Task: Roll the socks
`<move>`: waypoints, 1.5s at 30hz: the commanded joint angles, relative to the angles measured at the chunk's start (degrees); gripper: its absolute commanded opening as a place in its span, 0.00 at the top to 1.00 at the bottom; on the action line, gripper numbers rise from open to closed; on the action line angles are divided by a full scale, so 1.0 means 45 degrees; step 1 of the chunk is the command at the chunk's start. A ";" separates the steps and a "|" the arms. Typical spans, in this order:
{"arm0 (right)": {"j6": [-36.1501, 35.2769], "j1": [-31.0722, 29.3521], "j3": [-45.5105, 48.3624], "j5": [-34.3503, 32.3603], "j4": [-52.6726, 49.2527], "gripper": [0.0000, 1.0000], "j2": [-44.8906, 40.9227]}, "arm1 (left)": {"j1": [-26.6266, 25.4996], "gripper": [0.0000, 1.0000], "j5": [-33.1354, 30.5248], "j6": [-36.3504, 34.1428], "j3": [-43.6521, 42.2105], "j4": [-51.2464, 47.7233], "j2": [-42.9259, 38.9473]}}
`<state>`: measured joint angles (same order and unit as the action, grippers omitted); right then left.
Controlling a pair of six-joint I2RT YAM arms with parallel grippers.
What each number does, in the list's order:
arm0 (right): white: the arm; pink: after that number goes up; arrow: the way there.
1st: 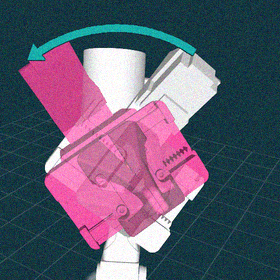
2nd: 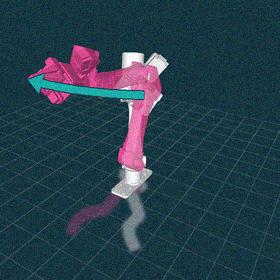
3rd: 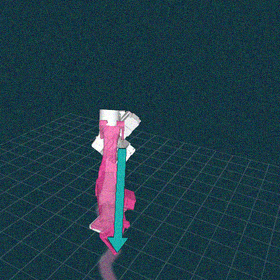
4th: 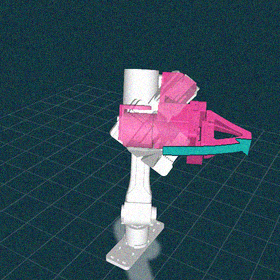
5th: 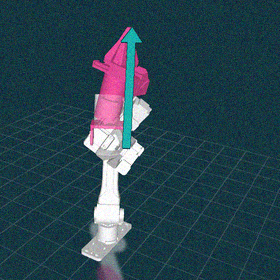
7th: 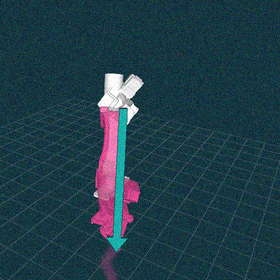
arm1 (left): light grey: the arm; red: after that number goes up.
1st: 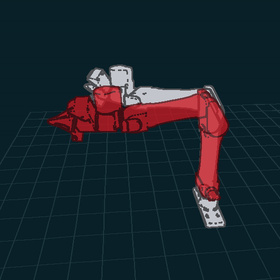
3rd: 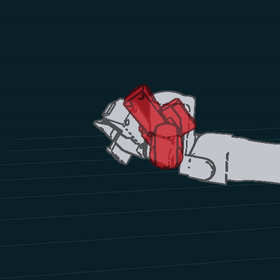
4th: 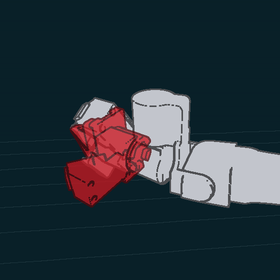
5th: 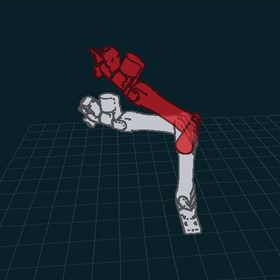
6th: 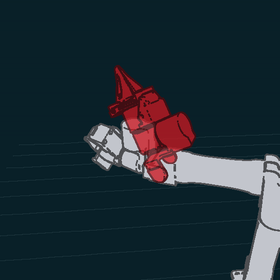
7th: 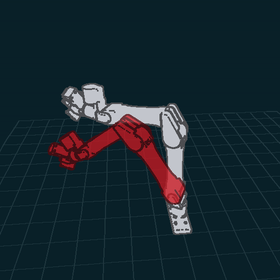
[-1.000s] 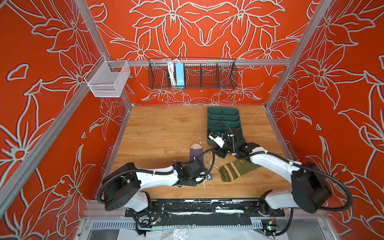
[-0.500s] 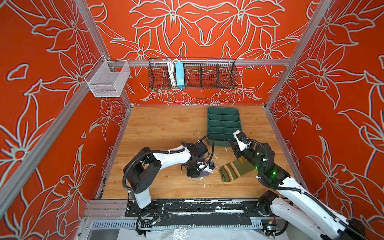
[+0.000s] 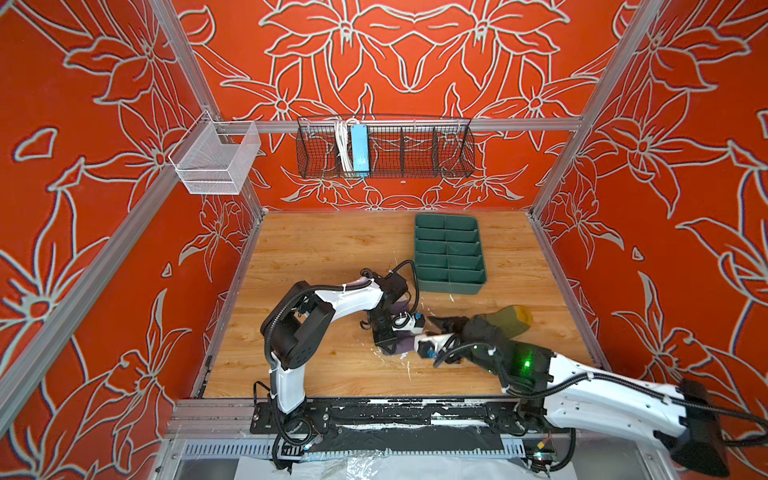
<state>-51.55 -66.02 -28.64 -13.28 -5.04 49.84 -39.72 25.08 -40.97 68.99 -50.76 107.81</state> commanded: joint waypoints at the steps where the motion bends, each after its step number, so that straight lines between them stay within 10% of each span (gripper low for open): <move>1: -0.1727 -0.1340 0.0278 -0.0485 -0.0152 0.55 0.0939 | -0.0079 1.00 -0.0059 -0.0231 -0.0463 -0.0678 0.0770; 14: -0.0456 -0.1199 0.0860 -0.2060 0.7919 0.50 0.8328 | -0.0078 1.00 -0.0300 -0.0173 -0.0592 -0.0518 0.0528; 26: -0.0054 -0.0434 0.0251 -0.1805 0.9524 0.63 1.0804 | -0.0078 1.00 -0.0228 -0.0336 -0.0468 -0.0491 0.0393; 31: -0.0001 -0.0437 -0.0030 -0.1618 0.8725 1.00 1.0846 | -0.0078 0.90 -0.0910 -0.0102 -0.0664 0.0101 -0.0193; 39: 0.0992 -0.0371 -0.0602 -0.0370 0.5341 1.00 0.9805 | -0.0077 0.50 -0.2671 0.0158 -0.2885 0.3820 -0.4638; 45: 0.1994 -0.0021 -0.1916 0.0888 0.2238 1.00 0.9605 | -0.0078 0.42 -0.5824 0.1035 -0.4210 0.5864 -0.8234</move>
<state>-46.17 -66.72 -35.22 -14.55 17.76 93.21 -39.81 7.49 -37.69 51.40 -30.87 75.61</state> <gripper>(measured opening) 0.115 0.575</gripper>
